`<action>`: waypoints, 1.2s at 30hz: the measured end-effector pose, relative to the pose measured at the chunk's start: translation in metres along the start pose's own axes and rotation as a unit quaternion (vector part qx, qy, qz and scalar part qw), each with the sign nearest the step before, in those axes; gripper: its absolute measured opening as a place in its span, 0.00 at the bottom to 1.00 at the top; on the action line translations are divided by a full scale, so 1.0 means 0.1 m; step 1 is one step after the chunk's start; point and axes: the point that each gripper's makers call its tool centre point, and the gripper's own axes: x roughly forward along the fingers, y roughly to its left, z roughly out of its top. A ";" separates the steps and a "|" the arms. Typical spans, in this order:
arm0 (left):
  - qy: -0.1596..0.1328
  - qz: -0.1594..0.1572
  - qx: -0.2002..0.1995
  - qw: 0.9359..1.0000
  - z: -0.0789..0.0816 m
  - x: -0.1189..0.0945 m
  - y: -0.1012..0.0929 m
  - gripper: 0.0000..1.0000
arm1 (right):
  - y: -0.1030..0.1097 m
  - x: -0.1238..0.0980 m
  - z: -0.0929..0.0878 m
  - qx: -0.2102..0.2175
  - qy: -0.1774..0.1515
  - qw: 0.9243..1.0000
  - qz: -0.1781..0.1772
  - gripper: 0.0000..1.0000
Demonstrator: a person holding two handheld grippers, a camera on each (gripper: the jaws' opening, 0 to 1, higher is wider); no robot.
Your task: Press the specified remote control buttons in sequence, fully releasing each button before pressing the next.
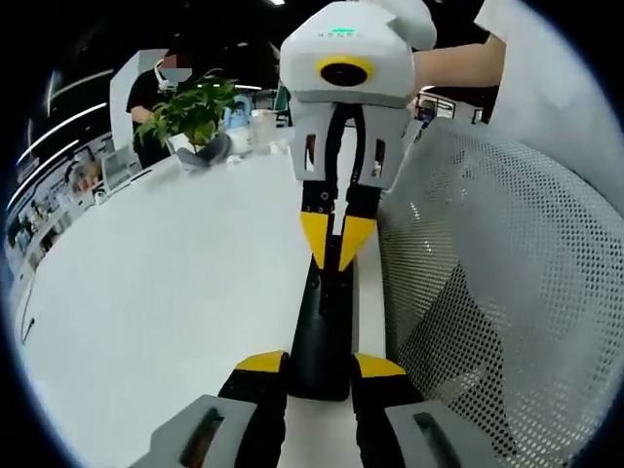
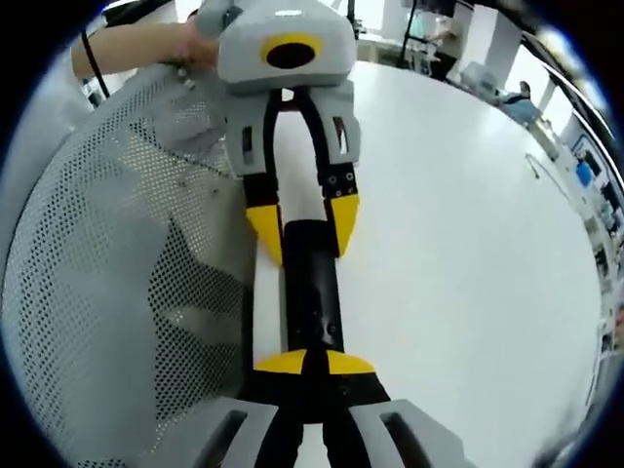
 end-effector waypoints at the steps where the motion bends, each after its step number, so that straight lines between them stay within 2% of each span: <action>1: 0.000 0.000 0.000 1.000 0.00 0.00 0.00 0.25 | -0.01 0.00 -0.01 0.000 -0.003 1.000 -0.003 0.02; 2: 0.000 0.000 0.000 1.000 0.00 0.00 0.00 0.25 | -0.01 -0.01 -0.02 0.000 -0.007 1.000 -0.006 0.02; 5: 0.000 0.000 0.000 1.000 0.00 0.00 0.01 0.25 | -0.02 -0.03 0.00 0.049 -0.078 0.996 -0.016 0.02; 6: 0.000 0.001 0.000 1.000 0.00 0.00 0.01 0.25 | -0.02 -0.03 0.00 0.045 -0.087 0.995 -0.020 0.02; 7: 0.001 0.001 0.000 1.000 0.00 0.01 0.01 0.25 | -0.02 -0.04 -0.01 0.024 -0.107 0.993 -0.035 0.02; 8: 0.001 0.001 0.000 1.000 0.00 0.01 0.00 0.25 | -0.02 -0.04 -0.01 0.018 -0.116 0.992 -0.041 0.02; 10: 0.000 0.001 0.000 1.000 0.00 0.01 0.00 0.25 | 0.00 -0.04 -0.02 0.032 -0.127 0.990 -0.056 0.02; 15: 0.000 0.001 0.000 1.000 0.00 0.01 0.00 0.25 | -0.01 -0.05 0.00 0.041 -0.138 0.988 -0.063 0.00; 17: 0.000 0.001 0.000 1.000 0.00 0.00 -0.01 0.25 | -0.01 -0.05 0.01 0.032 -0.140 0.988 -0.062 0.00; 18: 0.000 0.002 0.000 1.000 0.00 0.00 -0.01 0.25 | -0.01 -0.04 0.02 0.013 -0.133 0.989 -0.062 0.00; 23: 0.000 0.002 -0.001 1.000 0.00 0.00 -0.02 0.25 | 0.01 -0.03 0.04 -0.028 -0.110 0.992 -0.057 0.00; 36: -0.001 0.002 -0.001 1.000 0.00 -0.01 -0.02 0.25 | -0.02 -0.02 0.04 -0.053 -0.068 0.996 -0.037 0.00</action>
